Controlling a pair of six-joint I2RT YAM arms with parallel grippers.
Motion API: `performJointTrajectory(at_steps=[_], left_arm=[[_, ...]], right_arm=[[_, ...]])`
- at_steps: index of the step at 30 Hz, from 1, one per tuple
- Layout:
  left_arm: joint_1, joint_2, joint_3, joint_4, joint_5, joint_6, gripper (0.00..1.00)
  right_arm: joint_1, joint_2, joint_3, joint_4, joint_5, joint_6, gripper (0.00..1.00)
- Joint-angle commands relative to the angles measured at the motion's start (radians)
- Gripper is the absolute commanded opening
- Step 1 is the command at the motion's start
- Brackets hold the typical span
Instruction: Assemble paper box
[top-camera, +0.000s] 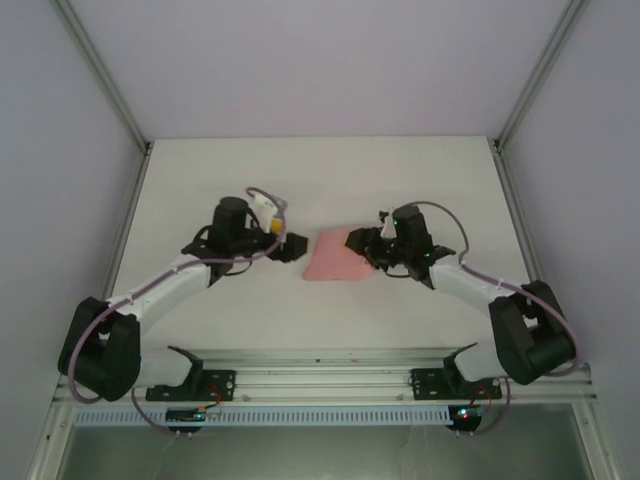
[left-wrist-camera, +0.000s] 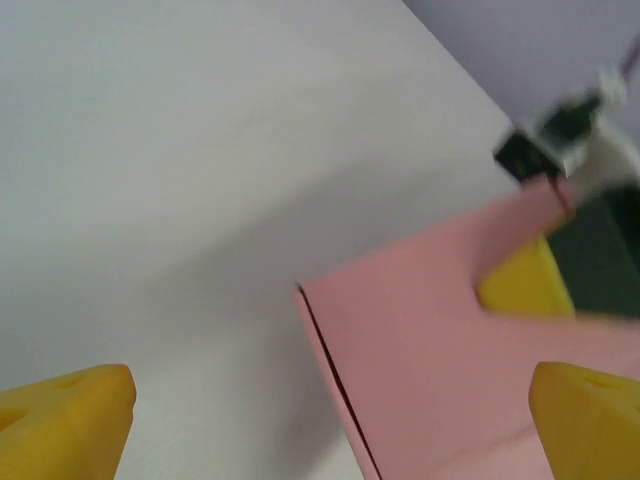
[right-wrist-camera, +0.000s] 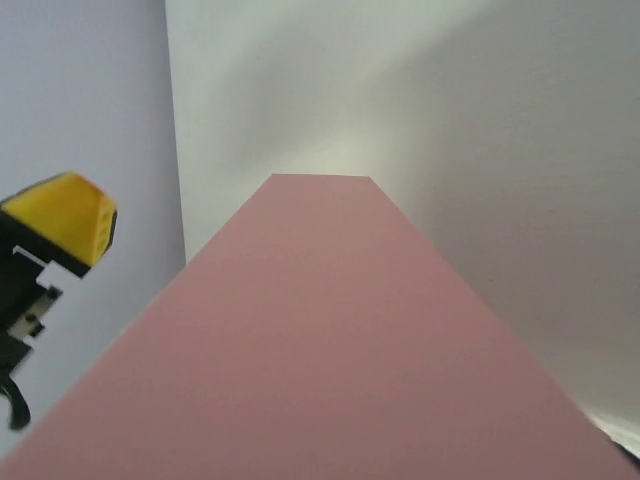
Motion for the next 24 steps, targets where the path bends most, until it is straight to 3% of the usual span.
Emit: performJointTrajectory(at_steps=[1, 5, 12, 17, 24], left_arm=[[-0.159, -0.045, 0.037, -0.134, -0.176, 0.344, 1.00], [-0.317, -0.075, 0.002, -0.053, -0.356, 0.502, 1.00], [-0.413, -0.038, -0.021, 0.121, -0.594, 0.701, 1.00], [-0.419, 0.024, 0.023, 0.091, -0.635, 0.783, 1.00], [-0.418, 0.063, 0.048, 0.099, -0.603, 0.798, 0.96]], right_arm=[[-0.065, -0.026, 0.077, -0.206, -0.124, 0.063, 0.38], [-0.131, 0.003, 0.135, -0.251, -0.304, 0.163, 0.37], [-0.155, 0.094, 0.212, -0.331, -0.466, 0.294, 0.36], [-0.147, 0.114, 0.234, -0.371, -0.506, 0.302, 0.36], [-0.141, 0.131, 0.231, -0.369, -0.523, 0.321, 0.36]])
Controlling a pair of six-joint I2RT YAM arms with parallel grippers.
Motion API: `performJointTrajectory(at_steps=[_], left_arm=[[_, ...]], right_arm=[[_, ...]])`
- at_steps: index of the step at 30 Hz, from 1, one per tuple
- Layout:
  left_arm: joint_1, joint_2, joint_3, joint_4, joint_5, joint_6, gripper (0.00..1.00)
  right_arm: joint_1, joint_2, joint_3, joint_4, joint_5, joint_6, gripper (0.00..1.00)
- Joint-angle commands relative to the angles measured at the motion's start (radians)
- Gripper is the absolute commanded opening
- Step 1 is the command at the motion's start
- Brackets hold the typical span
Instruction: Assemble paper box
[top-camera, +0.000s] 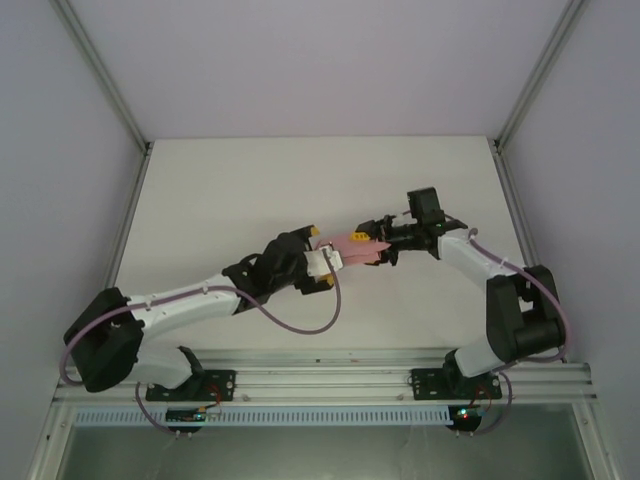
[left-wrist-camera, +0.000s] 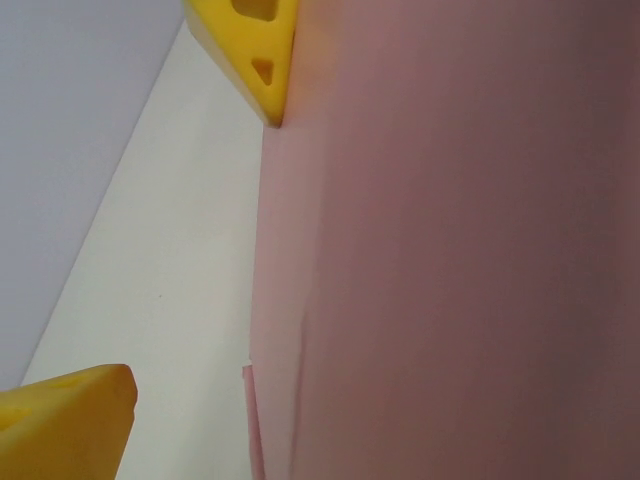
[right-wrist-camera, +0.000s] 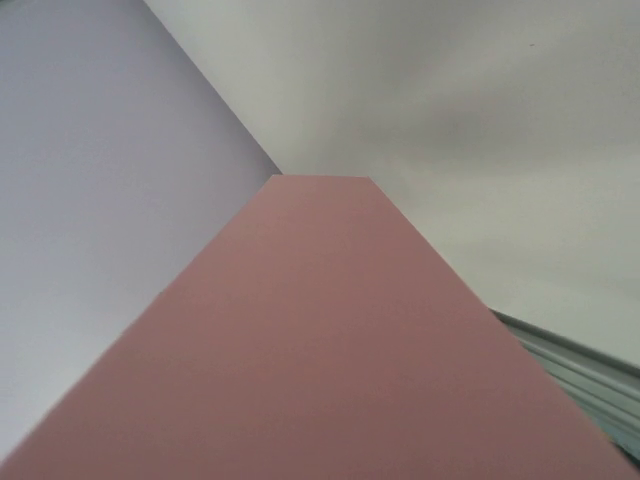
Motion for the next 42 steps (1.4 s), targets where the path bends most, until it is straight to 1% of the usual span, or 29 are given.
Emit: performJointTrajectory(at_steps=[1, 5, 7, 10, 12, 13, 18, 19, 20, 22, 23, 25, 26, 27, 28, 31, 33, 35, 36, 37, 38, 40, 42], left_arm=[[-0.005, 0.023, 0.066, 0.032, -0.016, 0.042, 0.92], [-0.006, 0.060, 0.101, 0.021, -0.015, 0.051, 0.75], [-0.005, 0.068, 0.106, 0.027, -0.013, 0.056, 0.69], [-0.006, 0.070, 0.106, 0.035, -0.018, 0.070, 0.53], [-0.005, 0.064, 0.105, 0.032, -0.018, 0.070, 0.49], [-0.006, 0.060, 0.103, 0.038, -0.018, 0.068, 0.45], [-0.004, 0.036, 0.094, 0.043, -0.005, 0.073, 0.38], [-0.001, 0.033, 0.097, 0.030, 0.002, 0.074, 0.37], [0.000, 0.033, 0.103, 0.015, 0.002, 0.072, 0.37], [0.009, 0.033, 0.114, -0.006, 0.011, 0.069, 0.34], [0.017, 0.033, 0.114, -0.012, 0.014, 0.066, 0.33], [0.032, 0.030, 0.117, -0.033, 0.028, 0.059, 0.31], [0.040, 0.026, 0.122, -0.056, 0.038, 0.052, 0.31], [0.046, 0.021, 0.131, -0.086, 0.056, 0.045, 0.31], [0.054, 0.015, 0.138, -0.120, 0.077, 0.037, 0.30], [0.083, -0.014, 0.146, -0.202, 0.152, 0.012, 0.29], [0.100, -0.034, 0.147, -0.253, 0.194, 0.000, 0.28], [0.118, -0.051, 0.158, -0.334, 0.247, -0.004, 0.29], [0.128, -0.053, 0.166, -0.385, 0.285, 0.008, 0.29], [0.138, -0.055, 0.169, -0.406, 0.293, 0.001, 0.29], [0.147, -0.051, 0.177, -0.431, 0.298, -0.007, 0.29], [0.170, -0.028, 0.205, -0.515, 0.333, -0.012, 0.29], [0.203, 0.007, 0.240, -0.601, 0.390, -0.017, 0.30]], right_arm=[[0.011, 0.017, 0.032, -0.019, -0.065, 0.020, 0.36], [0.017, 0.030, 0.036, -0.028, -0.076, 0.010, 0.37], [0.017, 0.030, 0.036, -0.029, -0.084, 0.006, 0.37], [0.015, 0.029, 0.044, -0.058, -0.087, -0.011, 0.38], [0.013, 0.028, 0.051, -0.080, -0.081, -0.030, 0.38], [0.013, 0.028, 0.052, -0.084, -0.082, -0.033, 0.39], [0.004, 0.024, 0.056, -0.115, -0.081, -0.064, 0.45], [0.002, 0.024, 0.056, -0.118, -0.082, -0.069, 0.49], [-0.002, 0.023, 0.053, -0.121, -0.082, -0.068, 0.57], [-0.007, 0.017, 0.050, -0.122, -0.081, -0.076, 0.64], [-0.013, 0.009, 0.054, -0.127, -0.069, -0.095, 0.71], [-0.023, -0.004, 0.067, -0.157, -0.038, -0.146, 0.78], [-0.030, -0.013, 0.073, -0.168, -0.023, -0.178, 0.86], [-0.035, -0.021, 0.079, -0.177, -0.012, -0.204, 0.96], [-0.045, -0.031, 0.087, -0.203, 0.010, -0.232, 0.98], [-0.074, -0.071, 0.106, -0.276, 0.095, -0.331, 0.98], [-0.097, -0.101, 0.096, -0.276, 0.133, -0.373, 0.98], [-0.118, -0.127, 0.093, -0.267, 0.190, -0.473, 0.98], [-0.126, -0.135, 0.096, -0.269, 0.244, -0.516, 0.98], [-0.132, -0.141, 0.104, -0.292, 0.309, -0.556, 0.98], [-0.136, -0.142, 0.108, -0.311, 0.337, -0.633, 0.98], [-0.140, -0.147, 0.109, -0.317, 0.385, -0.704, 0.98], [-0.143, -0.154, 0.105, -0.288, 0.400, -0.762, 0.98]])
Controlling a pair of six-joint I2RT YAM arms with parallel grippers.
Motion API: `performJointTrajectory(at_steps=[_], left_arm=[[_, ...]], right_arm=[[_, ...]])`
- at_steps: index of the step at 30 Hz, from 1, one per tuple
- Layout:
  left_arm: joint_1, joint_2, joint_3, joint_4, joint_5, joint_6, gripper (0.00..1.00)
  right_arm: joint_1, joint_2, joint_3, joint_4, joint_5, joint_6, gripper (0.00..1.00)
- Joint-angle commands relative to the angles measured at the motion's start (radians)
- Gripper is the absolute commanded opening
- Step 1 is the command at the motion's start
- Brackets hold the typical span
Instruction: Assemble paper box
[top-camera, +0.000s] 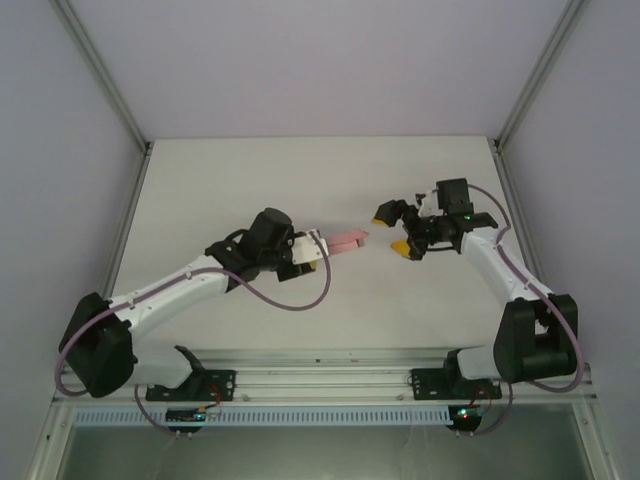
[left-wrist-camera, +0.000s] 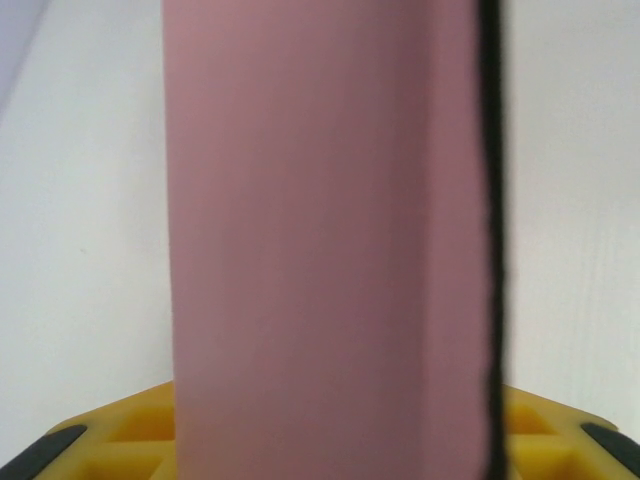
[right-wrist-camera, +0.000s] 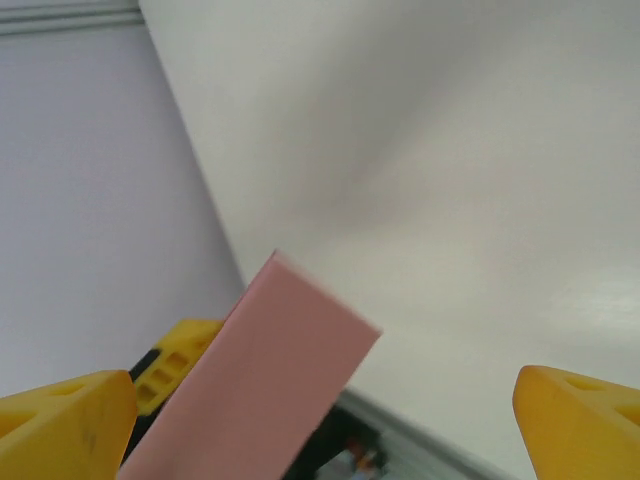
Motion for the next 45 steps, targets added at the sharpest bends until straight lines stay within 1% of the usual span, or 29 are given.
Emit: performJointTrajectory(at_steps=[1, 3, 5, 7, 9, 12, 14, 16, 20, 22, 25, 29, 32, 34, 38, 40, 41, 44, 45], left_arm=[[0.053, 0.054, 0.083, -0.199, 0.147, -0.031, 0.30], [0.089, 0.109, 0.121, -0.234, 0.180, -0.060, 0.30], [0.126, 0.179, 0.180, -0.306, 0.232, -0.066, 0.30], [0.146, 0.245, 0.238, -0.362, 0.251, -0.068, 0.30], [0.155, 0.288, 0.273, -0.394, 0.257, -0.049, 0.29], [0.160, 0.335, 0.306, -0.422, 0.261, -0.024, 0.29], [0.166, 0.354, 0.326, -0.437, 0.286, -0.019, 0.29], [0.175, 0.376, 0.356, -0.459, 0.309, -0.018, 0.29], [0.179, 0.412, 0.406, -0.513, 0.324, 0.001, 0.29], [0.180, 0.423, 0.420, -0.539, 0.332, 0.020, 0.29], [0.179, 0.432, 0.429, -0.564, 0.326, 0.037, 0.29], [0.179, 0.440, 0.434, -0.584, 0.312, 0.041, 0.29], [0.176, 0.448, 0.434, -0.597, 0.291, 0.043, 0.29], [0.171, 0.455, 0.433, -0.603, 0.276, 0.045, 0.29], [0.169, 0.460, 0.432, -0.603, 0.276, 0.048, 0.29], [0.167, 0.463, 0.433, -0.602, 0.278, 0.051, 0.29], [0.166, 0.464, 0.434, -0.602, 0.277, 0.051, 0.30], [0.164, 0.468, 0.433, -0.599, 0.276, 0.049, 0.29], [0.164, 0.471, 0.434, -0.598, 0.276, 0.048, 0.29]], right_arm=[[-0.002, -0.026, 0.017, -0.003, 0.116, -0.218, 0.98], [0.001, -0.044, 0.002, 0.066, 0.146, -0.295, 0.98], [0.021, -0.076, -0.031, 0.147, 0.149, -0.397, 0.98], [0.047, -0.117, -0.078, 0.238, 0.142, -0.510, 0.98], [0.070, -0.156, -0.134, 0.350, 0.104, -0.607, 0.98], [0.093, -0.188, -0.183, 0.423, 0.021, -0.760, 0.98], [0.104, -0.190, -0.194, 0.442, -0.005, -0.802, 0.98], [0.113, -0.169, -0.181, 0.423, -0.022, -0.837, 0.98], [0.149, -0.098, -0.117, 0.298, -0.034, -0.964, 0.98], [0.181, -0.073, -0.091, 0.247, -0.009, -1.051, 0.98], [0.247, -0.045, -0.067, 0.228, 0.087, -1.153, 0.98], [0.296, -0.007, -0.038, 0.230, 0.189, -1.213, 0.98], [0.310, 0.013, -0.022, 0.238, 0.260, -1.246, 0.97], [0.314, 0.021, -0.020, 0.250, 0.282, -1.257, 0.96], [0.318, 0.046, 0.001, 0.234, 0.280, -1.281, 0.91], [0.323, 0.065, 0.019, 0.213, 0.266, -1.300, 0.90], [0.327, 0.073, 0.025, 0.208, 0.264, -1.301, 0.87], [0.336, 0.099, 0.038, 0.204, 0.269, -1.307, 0.70], [0.338, 0.105, 0.042, 0.203, 0.265, -1.308, 0.61]])
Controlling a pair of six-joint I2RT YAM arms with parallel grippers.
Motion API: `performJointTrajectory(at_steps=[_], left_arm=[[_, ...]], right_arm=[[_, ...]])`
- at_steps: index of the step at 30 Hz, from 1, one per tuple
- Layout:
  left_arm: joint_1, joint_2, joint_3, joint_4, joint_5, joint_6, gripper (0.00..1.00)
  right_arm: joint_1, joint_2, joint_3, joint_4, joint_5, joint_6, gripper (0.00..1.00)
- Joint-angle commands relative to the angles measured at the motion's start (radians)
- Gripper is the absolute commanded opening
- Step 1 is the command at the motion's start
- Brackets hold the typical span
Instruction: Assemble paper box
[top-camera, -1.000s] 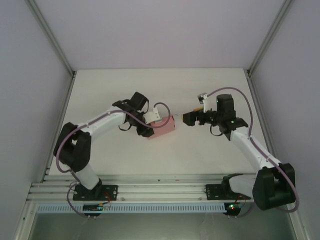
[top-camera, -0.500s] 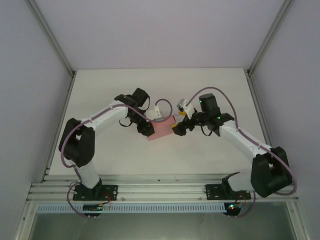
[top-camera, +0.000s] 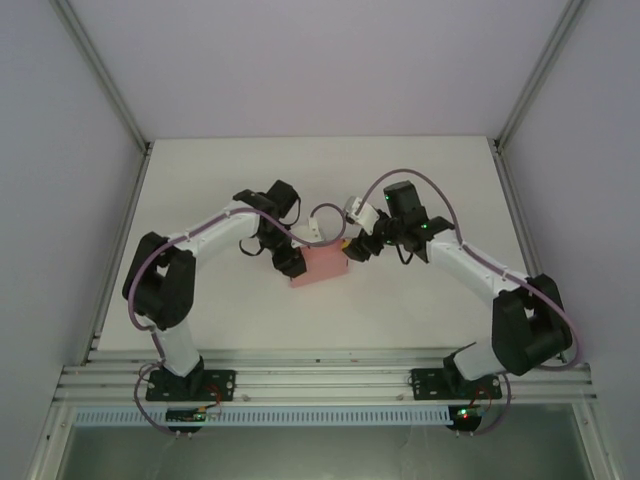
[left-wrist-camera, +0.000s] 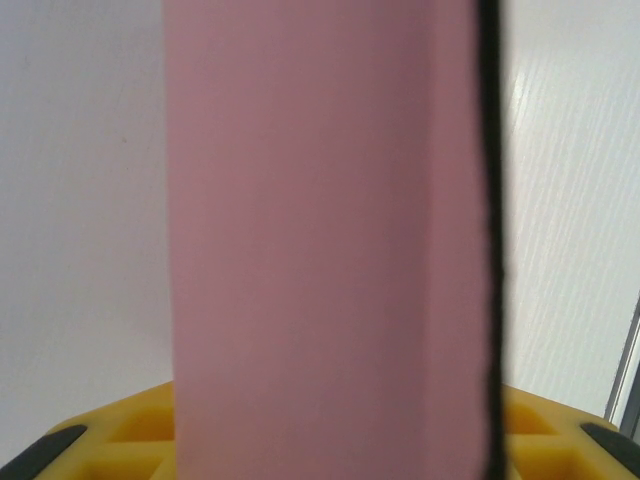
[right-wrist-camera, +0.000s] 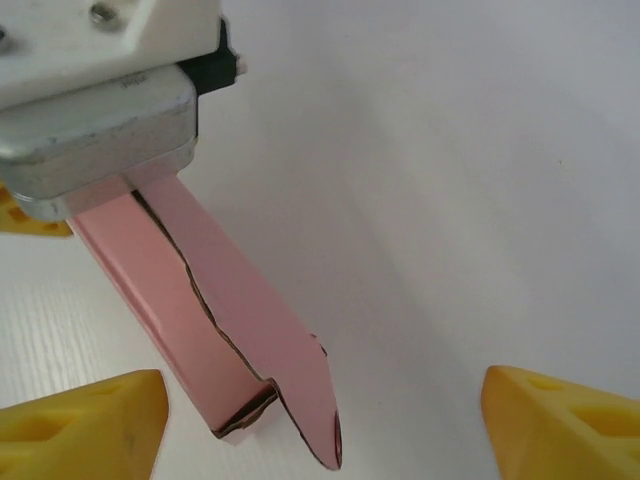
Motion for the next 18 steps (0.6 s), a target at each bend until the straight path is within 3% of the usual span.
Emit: performJointTrajectory(at_steps=[1, 6, 9, 14, 18], left_arm=[[-0.009, 0.015, 0.030, -0.031, 0.013, 0.024, 0.29], [-0.010, 0.015, 0.023, -0.009, -0.009, 0.009, 0.29], [-0.010, 0.018, 0.026, 0.025, -0.034, -0.029, 0.29], [-0.015, 0.019, 0.022, 0.075, -0.072, -0.065, 0.30], [-0.025, 0.033, 0.024, 0.093, -0.143, -0.086, 0.30]], right_arm=[[0.014, 0.029, 0.040, -0.036, 0.004, -0.029, 0.55], [0.025, 0.056, 0.072, -0.084, 0.012, -0.026, 0.21], [0.038, 0.056, 0.087, -0.141, 0.011, -0.009, 0.09], [0.064, 0.032, 0.036, -0.061, 0.046, 0.153, 0.00], [0.060, 0.027, 0.027, -0.026, 0.022, 0.336, 0.00]])
